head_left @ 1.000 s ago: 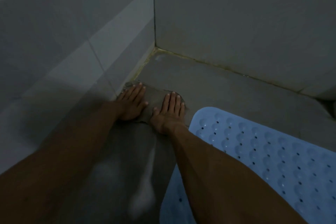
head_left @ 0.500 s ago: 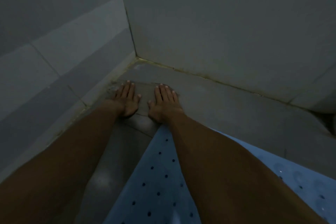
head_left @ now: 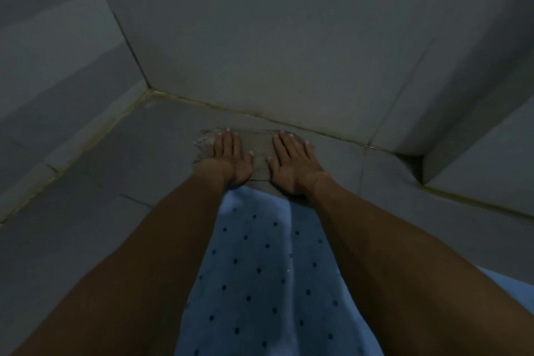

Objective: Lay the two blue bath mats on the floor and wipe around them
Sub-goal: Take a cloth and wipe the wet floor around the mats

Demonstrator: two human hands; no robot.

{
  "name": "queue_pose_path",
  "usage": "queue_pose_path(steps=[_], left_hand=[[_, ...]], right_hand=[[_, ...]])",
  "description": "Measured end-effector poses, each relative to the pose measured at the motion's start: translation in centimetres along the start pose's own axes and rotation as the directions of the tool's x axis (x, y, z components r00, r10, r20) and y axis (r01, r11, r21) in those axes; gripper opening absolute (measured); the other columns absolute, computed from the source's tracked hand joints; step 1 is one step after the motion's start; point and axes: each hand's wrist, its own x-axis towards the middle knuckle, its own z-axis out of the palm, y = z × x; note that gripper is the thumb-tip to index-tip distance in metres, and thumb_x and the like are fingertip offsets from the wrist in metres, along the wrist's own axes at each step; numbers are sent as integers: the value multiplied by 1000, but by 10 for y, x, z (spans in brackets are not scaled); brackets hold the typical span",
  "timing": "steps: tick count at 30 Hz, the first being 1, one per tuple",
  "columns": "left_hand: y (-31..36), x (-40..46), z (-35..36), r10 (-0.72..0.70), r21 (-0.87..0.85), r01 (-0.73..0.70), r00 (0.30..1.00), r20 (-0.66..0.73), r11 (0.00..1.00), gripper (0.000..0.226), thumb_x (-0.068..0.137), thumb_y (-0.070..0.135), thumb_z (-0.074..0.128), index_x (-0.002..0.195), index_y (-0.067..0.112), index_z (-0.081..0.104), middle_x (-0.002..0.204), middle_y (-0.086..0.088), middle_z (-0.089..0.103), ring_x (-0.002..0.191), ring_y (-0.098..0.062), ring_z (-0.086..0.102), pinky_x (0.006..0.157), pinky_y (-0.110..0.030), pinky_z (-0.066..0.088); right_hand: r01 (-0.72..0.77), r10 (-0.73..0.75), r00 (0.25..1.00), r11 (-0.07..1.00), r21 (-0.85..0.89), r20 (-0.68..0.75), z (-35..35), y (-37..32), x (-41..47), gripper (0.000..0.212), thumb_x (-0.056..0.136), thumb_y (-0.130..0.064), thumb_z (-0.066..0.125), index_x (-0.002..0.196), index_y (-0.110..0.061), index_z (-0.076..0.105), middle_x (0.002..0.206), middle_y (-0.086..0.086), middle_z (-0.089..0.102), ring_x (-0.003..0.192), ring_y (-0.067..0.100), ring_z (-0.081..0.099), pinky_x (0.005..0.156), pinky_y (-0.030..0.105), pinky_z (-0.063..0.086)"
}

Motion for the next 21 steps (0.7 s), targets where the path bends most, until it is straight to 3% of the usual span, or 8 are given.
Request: queue_pose_path(steps=[7, 13, 21], left_hand=[[61, -40, 12, 58, 54, -62, 996, 62, 997, 72, 100, 51, 7, 151, 6, -18, 157, -13, -28, 146, -29, -24, 117, -44, -14], [88, -66, 12, 94, 77, -103, 989, 114, 992, 79, 99, 56, 16, 152, 7, -15, 159, -13, -24, 148, -31, -18, 119, -46, -7], [86, -66, 19, 377, 109, -385, 922, 85, 916, 67, 103, 48, 21, 155, 15, -5, 162, -7, -16, 150, -28, -8, 122, -45, 3]], right_hand=[[-67, 70, 996, 996, -54, 52, -4, 57, -48, 64, 101, -52, 5, 157, -25, -11, 164, -7, -19, 150, 10, -19, 119, 51, -16], [-97, 102, 992, 993, -73, 73, -5, 82, -79, 63, 102, -52, 5, 157, -27, -12, 164, -8, -21, 150, 10, -20, 118, 50, -19], [-162, 170, 984, 979, -120, 55, -12, 111, -118, 62, 102, -53, 6, 157, -28, -11, 164, -8, -18, 151, 11, -18, 119, 51, -16]])
